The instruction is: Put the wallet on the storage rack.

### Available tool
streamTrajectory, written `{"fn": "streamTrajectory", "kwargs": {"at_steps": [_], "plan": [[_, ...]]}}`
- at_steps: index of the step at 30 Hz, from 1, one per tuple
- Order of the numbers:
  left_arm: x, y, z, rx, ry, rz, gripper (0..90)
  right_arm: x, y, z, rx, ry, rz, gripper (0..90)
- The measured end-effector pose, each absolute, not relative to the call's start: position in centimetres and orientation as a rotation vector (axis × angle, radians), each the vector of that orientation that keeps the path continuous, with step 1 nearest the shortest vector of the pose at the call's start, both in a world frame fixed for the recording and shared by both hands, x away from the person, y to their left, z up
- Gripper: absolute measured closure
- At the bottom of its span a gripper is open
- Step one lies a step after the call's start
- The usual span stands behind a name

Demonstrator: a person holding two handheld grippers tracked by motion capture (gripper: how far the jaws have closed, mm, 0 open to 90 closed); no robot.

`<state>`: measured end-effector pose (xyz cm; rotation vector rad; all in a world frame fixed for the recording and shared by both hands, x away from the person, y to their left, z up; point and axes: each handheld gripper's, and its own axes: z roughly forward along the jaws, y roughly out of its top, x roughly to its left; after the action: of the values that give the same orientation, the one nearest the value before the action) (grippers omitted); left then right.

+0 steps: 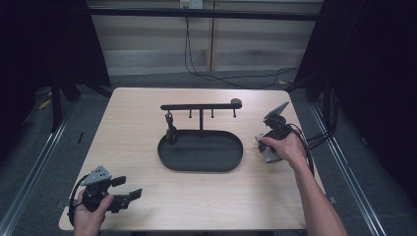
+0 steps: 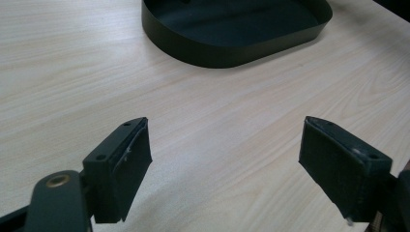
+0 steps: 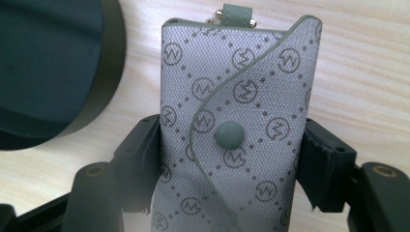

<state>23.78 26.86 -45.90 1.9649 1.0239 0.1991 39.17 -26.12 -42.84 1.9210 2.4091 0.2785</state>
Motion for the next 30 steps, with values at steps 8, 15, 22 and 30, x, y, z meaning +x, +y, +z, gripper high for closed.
{"fn": "streamTrajectory", "kwargs": {"at_steps": [8,15,22,30], "plan": [[23.8,26.7,-46.0,1.977,1.022,0.194,18.7,38.9,-26.3,-41.4,1.905,2.400,0.307,32.7],[23.8,26.6,-46.0,1.974,1.011,0.191,18.7,38.5,-26.3,-40.6,1.897,2.417,0.325,32.7],[23.8,26.7,-46.0,1.972,1.014,0.194,18.7,38.2,-26.1,-39.5,1.872,2.417,0.351,32.7],[23.8,26.6,-46.0,1.971,1.011,0.193,18.7,37.8,-25.9,-38.3,1.862,2.412,0.382,32.7]]}}
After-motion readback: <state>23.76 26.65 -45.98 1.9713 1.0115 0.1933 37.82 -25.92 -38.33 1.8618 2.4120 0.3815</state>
